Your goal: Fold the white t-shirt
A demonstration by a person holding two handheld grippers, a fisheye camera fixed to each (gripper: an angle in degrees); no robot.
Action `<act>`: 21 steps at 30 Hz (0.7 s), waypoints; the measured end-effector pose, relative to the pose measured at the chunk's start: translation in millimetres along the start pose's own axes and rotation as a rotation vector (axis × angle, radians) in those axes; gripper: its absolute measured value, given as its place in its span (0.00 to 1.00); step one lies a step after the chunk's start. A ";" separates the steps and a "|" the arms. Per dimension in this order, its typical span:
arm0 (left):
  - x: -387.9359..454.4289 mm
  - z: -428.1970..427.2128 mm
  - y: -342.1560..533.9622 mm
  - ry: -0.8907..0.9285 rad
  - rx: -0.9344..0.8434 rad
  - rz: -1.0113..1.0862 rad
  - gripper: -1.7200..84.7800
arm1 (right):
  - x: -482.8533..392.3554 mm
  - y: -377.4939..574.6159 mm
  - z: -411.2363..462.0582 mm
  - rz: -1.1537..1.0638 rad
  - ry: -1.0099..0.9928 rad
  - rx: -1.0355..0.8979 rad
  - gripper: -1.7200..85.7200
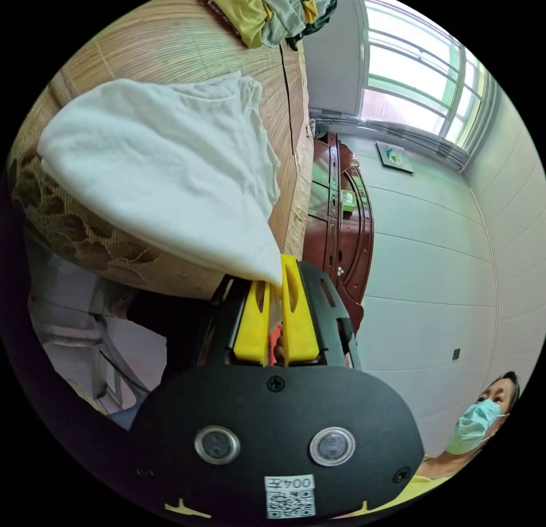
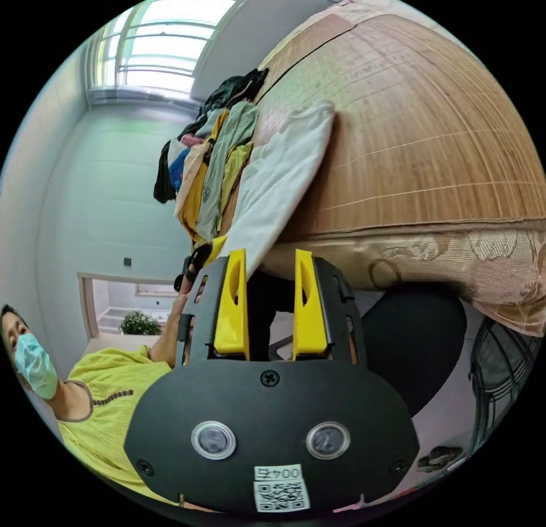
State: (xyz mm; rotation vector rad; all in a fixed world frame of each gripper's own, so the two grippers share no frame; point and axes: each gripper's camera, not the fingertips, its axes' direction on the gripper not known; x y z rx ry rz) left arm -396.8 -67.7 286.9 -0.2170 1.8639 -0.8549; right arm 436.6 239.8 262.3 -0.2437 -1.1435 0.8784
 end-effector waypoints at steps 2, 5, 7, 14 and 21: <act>-6.7 -11.1 -12.4 0.021 -0.033 -0.034 0.08 | 11.5 -11.2 -3.3 0.024 -0.062 0.019 0.18; -16.2 -20.9 -22.7 0.034 -0.051 -0.043 0.08 | 21.6 -33.2 5.2 0.060 -0.121 0.002 0.21; -23.4 -23.9 -27.2 0.052 -0.047 -0.048 0.08 | 22.8 -49.0 18.6 0.079 -0.109 -0.024 0.23; -50.1 -11.1 -46.9 0.054 -0.103 -0.026 0.08 | 18.0 -73.9 50.3 0.102 -0.160 -0.039 0.21; -93.1 13.7 -57.4 0.034 -0.161 0.005 0.08 | 3.9 -88.7 90.2 0.105 -0.212 -0.050 0.18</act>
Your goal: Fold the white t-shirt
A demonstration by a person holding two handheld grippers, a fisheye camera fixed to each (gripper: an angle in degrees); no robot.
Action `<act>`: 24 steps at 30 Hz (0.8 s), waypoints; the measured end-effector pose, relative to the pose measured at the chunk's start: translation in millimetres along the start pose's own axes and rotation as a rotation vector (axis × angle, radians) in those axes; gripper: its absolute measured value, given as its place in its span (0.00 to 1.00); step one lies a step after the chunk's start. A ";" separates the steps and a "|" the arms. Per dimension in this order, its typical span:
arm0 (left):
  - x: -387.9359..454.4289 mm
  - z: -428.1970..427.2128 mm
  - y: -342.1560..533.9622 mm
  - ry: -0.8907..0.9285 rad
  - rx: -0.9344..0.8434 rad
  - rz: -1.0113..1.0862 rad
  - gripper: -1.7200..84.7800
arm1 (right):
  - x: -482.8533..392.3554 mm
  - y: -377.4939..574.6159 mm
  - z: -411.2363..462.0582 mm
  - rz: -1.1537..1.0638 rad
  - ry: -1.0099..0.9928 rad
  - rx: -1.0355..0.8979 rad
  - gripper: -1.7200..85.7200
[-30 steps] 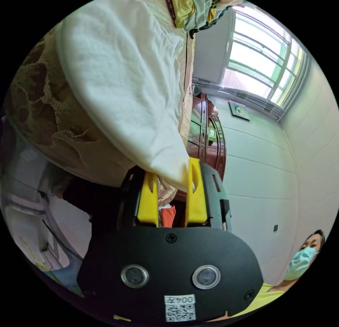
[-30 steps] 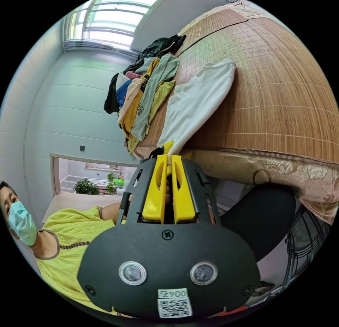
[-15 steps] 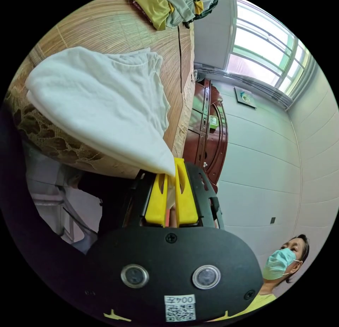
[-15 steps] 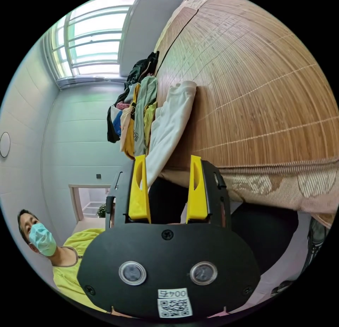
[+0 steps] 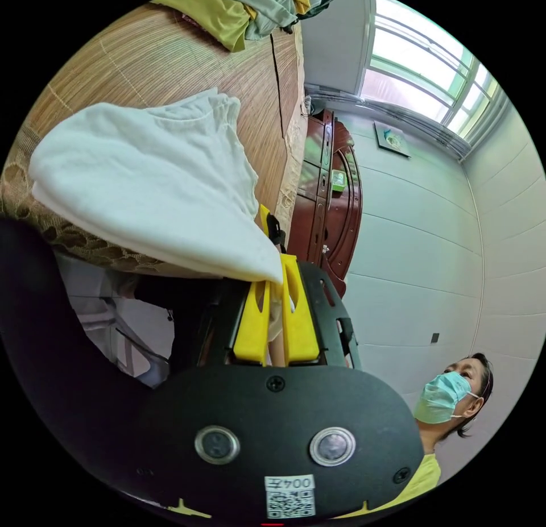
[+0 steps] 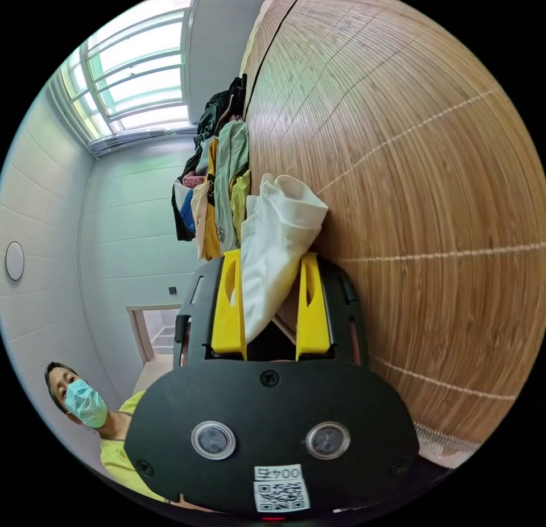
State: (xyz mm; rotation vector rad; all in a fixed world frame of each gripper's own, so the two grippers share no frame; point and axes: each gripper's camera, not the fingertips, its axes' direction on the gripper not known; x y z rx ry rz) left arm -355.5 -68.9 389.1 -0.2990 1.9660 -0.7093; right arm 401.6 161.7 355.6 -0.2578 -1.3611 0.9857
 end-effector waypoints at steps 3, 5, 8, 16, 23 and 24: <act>-32.5 16.0 -0.3 -0.013 -0.019 0.008 0.08 | -10.6 -6.0 25.2 -0.014 0.011 -0.015 0.18; -68.8 30.5 1.8 -0.013 -0.023 -0.009 0.08 | -16.7 -7.4 42.1 -0.020 0.018 -0.017 0.17; -113.4 46.7 6.9 -0.040 -0.008 -0.013 0.08 | -30.9 -4.8 72.6 -0.025 0.112 -0.043 0.12; -146.0 125.6 33.4 -0.268 -0.026 0.241 0.08 | -187.6 79.9 132.2 -0.552 0.788 0.022 0.07; -171.3 275.3 78.8 -0.217 -0.213 0.438 0.08 | -249.3 182.4 86.5 -0.628 0.980 0.147 0.07; -174.4 291.6 84.0 -0.212 -0.234 0.454 0.08 | -253.8 201.8 70.6 -0.615 1.004 0.181 0.07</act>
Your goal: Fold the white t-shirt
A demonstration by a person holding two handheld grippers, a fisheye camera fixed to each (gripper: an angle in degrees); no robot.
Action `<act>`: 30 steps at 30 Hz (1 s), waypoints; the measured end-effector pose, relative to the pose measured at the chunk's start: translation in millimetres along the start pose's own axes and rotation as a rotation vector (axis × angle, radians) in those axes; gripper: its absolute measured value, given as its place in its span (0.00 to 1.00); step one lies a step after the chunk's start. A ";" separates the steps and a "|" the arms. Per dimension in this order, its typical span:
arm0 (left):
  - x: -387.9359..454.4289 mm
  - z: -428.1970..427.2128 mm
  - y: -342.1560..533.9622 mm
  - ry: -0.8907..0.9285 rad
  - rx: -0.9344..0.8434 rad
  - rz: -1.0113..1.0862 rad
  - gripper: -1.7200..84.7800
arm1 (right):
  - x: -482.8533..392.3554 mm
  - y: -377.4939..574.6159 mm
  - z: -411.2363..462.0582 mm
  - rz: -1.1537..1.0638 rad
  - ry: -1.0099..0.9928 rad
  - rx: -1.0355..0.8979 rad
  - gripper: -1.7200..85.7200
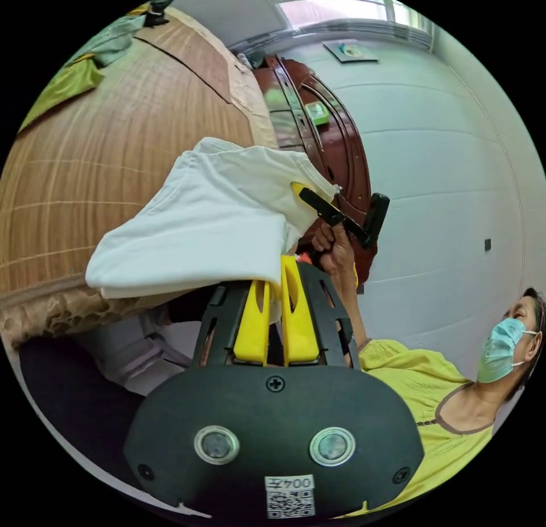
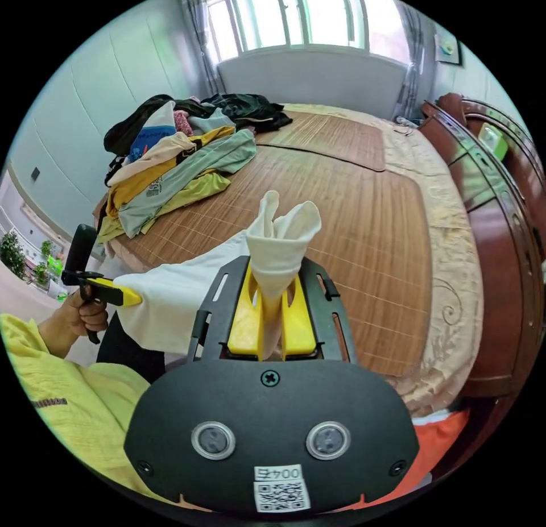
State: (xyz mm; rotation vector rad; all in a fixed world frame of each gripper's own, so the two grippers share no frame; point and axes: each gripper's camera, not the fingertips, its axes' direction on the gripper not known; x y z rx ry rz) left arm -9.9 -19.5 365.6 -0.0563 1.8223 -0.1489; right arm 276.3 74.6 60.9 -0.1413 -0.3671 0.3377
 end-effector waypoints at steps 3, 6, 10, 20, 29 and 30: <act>5.9 92.4 7.1 0.034 -0.090 0.081 0.08 | 16.8 43.4 -50.1 0.078 0.077 0.043 0.07; 8.1 194.9 13.8 0.060 -0.169 0.146 0.08 | 41.5 88.1 -95.9 0.174 0.145 0.063 0.07; 22.7 350.9 19.4 0.108 -0.295 0.263 0.08 | 71.9 149.8 -163.6 0.284 0.289 0.081 0.07; 104.7 710.2 97.2 0.267 -0.604 0.873 0.08 | 56.2 351.7 -352.9 0.601 0.745 0.410 0.07; -76.9 1054.2 227.8 -0.121 -1.276 0.866 0.08 | 26.4 569.8 -247.7 1.315 0.609 0.561 0.08; -87.9 1061.9 232.7 -0.125 -1.284 0.857 0.08 | 24.8 585.1 -237.1 1.399 0.561 0.588 0.08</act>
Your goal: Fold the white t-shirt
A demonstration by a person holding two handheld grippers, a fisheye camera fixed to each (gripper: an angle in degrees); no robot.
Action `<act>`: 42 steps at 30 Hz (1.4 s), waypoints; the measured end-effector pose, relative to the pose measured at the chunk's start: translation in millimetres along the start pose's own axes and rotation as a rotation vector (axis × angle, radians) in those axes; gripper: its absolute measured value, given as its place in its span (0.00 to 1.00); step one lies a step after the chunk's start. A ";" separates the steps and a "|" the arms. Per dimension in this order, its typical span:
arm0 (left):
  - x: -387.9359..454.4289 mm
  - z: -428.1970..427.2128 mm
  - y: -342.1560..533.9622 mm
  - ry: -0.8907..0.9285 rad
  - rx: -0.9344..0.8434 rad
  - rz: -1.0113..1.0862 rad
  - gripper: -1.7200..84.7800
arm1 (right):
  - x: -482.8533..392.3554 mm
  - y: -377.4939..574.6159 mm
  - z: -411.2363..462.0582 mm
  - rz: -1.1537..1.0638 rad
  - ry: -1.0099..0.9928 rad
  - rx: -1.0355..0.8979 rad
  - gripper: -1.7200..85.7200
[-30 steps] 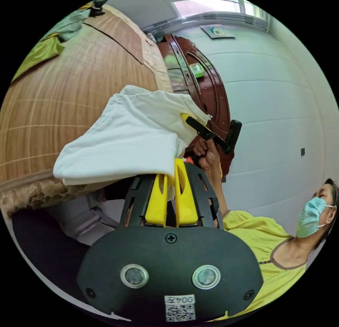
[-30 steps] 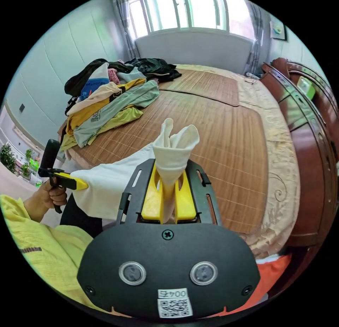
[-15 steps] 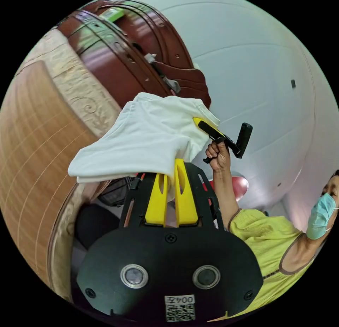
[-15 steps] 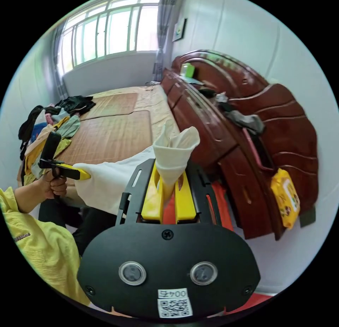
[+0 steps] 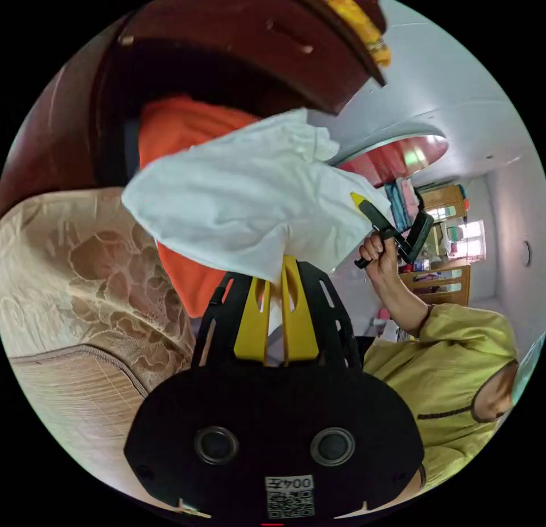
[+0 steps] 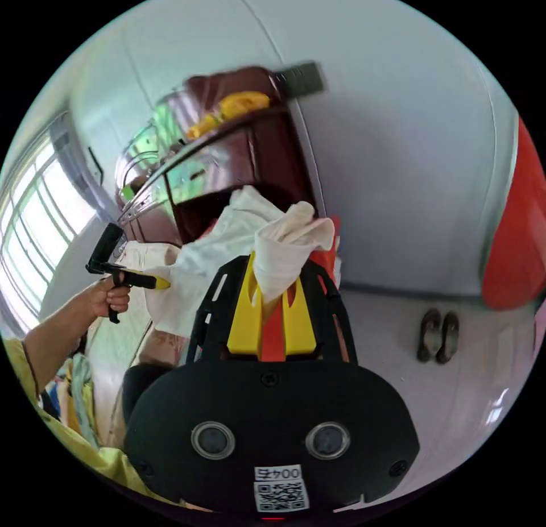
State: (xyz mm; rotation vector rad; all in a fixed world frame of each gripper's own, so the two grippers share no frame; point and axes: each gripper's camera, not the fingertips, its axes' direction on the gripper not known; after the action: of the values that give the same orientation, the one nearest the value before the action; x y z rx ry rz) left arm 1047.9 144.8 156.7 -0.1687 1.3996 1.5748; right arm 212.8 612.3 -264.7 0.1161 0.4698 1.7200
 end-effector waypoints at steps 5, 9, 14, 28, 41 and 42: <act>-53.4 67.0 13.6 0.095 0.051 -0.017 0.08 | 31.9 4.7 -18.7 0.098 -0.157 -0.010 0.09; -91.6 115.6 27.1 0.138 0.102 -0.067 0.08 | 54.7 0.0 -55.3 -0.048 -0.096 -0.117 0.11; -142.4 175.4 46.2 0.174 0.163 -0.124 0.08 | 86.1 -63.1 -113.2 -0.199 -0.147 0.009 0.13; -230.7 281.6 84.4 0.095 0.256 -0.222 0.08 | 35.2 -211.1 38.6 -0.534 -0.400 -0.482 0.21; -303.2 336.6 115.4 0.089 0.264 -0.251 0.08 | -8.0 -238.2 84.3 -0.598 -0.465 -0.533 0.20; -305.6 338.1 116.9 0.088 0.264 -0.251 0.08 | -13.9 -237.2 78.0 -0.623 -0.434 -0.487 0.18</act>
State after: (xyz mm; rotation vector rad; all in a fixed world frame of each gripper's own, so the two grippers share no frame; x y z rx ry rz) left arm 1280.1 267.8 547.1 -0.2468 1.5744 1.1781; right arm 459.8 648.9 -279.1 -0.0137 -0.2288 1.1058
